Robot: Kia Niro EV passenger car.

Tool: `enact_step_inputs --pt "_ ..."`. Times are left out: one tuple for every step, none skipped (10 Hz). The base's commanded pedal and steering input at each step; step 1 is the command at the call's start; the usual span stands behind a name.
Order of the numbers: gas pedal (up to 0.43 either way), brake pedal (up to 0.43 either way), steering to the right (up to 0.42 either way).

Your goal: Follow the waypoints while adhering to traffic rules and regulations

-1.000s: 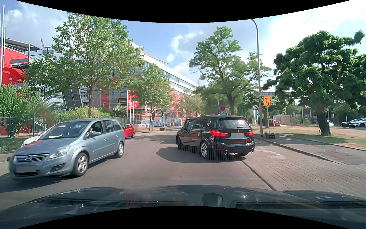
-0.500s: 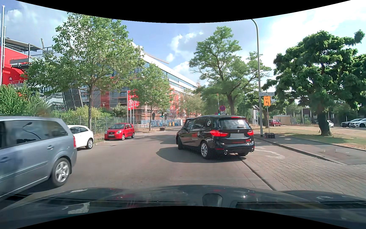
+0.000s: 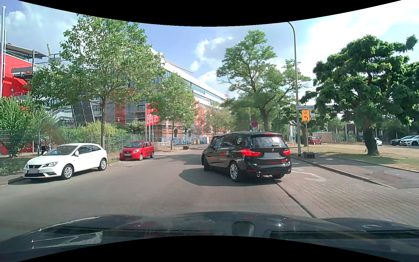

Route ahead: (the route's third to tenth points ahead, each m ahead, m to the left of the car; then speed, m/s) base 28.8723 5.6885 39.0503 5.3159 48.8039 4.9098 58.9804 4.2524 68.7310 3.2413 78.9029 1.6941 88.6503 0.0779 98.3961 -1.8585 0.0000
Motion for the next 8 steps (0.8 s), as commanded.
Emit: enact_step_inputs --pt "0.0 0.323 -0.004" --pt "0.0 0.323 -0.004" --pt "0.0 0.323 -0.004" --pt "0.0 0.323 -0.004" --pt "0.0 0.317 -0.004" --pt "0.0 0.323 -0.004" --pt "0.0 0.323 -0.005" --pt "0.0 0.323 -0.004"
